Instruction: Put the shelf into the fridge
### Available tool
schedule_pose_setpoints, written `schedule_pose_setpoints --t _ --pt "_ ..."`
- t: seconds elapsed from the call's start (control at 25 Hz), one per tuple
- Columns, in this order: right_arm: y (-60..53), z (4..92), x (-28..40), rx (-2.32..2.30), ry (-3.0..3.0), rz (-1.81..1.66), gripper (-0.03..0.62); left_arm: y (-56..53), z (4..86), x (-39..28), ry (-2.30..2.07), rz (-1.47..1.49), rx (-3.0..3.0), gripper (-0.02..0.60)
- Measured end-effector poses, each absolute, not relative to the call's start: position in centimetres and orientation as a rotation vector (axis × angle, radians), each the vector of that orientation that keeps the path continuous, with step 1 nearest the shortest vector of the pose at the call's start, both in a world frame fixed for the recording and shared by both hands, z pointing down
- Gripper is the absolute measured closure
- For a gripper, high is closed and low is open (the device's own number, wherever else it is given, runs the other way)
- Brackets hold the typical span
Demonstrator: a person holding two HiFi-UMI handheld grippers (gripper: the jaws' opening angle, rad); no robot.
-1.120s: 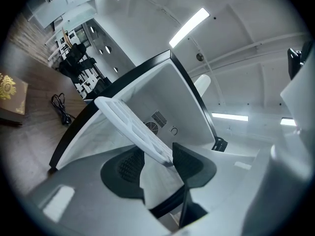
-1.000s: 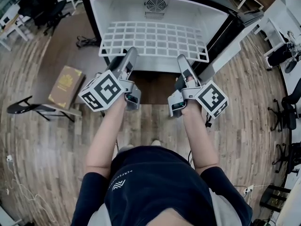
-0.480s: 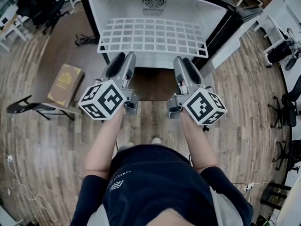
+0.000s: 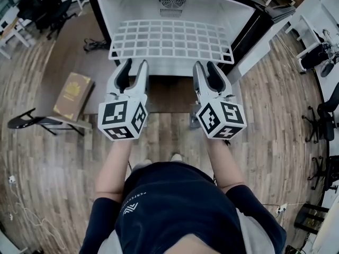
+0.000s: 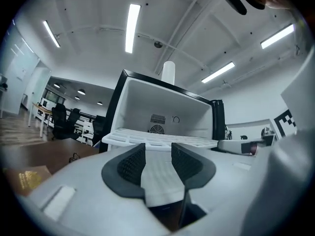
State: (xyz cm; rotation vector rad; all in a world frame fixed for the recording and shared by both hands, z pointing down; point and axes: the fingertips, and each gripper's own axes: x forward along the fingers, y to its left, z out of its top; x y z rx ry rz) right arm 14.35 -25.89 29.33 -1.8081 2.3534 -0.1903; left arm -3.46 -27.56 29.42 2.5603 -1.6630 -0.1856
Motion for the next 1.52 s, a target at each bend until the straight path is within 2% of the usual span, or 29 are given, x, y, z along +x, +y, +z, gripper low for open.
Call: schedule_pose_setpoints --t 1.52 --pt "-32.3 28.5 15.4 -1.86 2.386 -0.127 0.477 -33.6 28.4 -3.4 -1.623 -0.263 2.581 0.437"
